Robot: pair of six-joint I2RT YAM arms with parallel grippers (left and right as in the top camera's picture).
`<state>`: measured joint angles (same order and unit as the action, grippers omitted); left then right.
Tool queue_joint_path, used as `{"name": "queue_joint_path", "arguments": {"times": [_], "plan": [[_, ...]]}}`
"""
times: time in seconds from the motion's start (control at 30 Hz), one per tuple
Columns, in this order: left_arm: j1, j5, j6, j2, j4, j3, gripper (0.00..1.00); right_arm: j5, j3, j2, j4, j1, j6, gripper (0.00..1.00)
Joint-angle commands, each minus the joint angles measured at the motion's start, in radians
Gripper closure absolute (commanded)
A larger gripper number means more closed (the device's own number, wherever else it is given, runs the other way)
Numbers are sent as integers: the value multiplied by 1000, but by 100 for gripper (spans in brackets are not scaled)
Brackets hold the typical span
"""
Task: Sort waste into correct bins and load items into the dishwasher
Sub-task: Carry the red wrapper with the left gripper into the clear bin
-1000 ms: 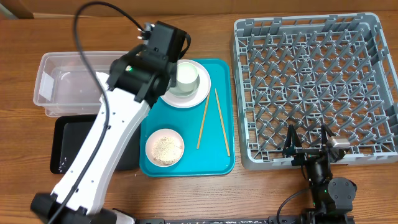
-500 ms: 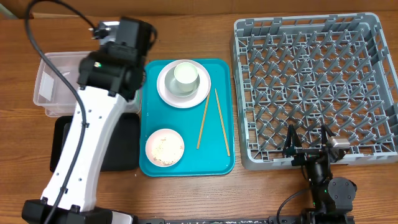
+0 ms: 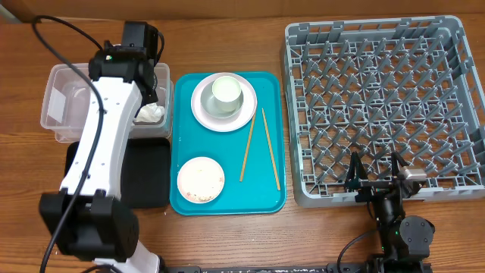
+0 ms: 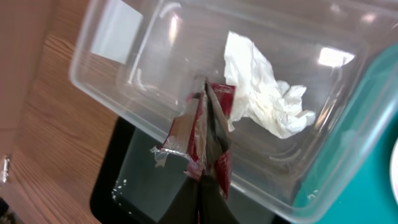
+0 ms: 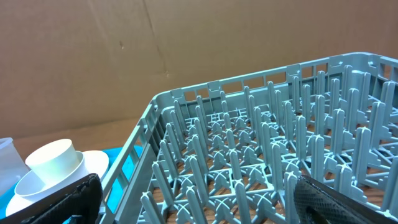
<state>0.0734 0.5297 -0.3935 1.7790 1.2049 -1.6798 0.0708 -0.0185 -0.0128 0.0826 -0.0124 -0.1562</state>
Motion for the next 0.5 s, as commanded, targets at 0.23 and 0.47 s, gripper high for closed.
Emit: {"name": "queue_joint_path", "arguments": {"times": [0.23,0.47], "plan": [[-10,-32,-35,147,-6,13,96,-2,11,10,-5,-1,8,0],[-19,-42,-38,209,-18,13,96,-2,11,10,-5,-1,8,0]]}}
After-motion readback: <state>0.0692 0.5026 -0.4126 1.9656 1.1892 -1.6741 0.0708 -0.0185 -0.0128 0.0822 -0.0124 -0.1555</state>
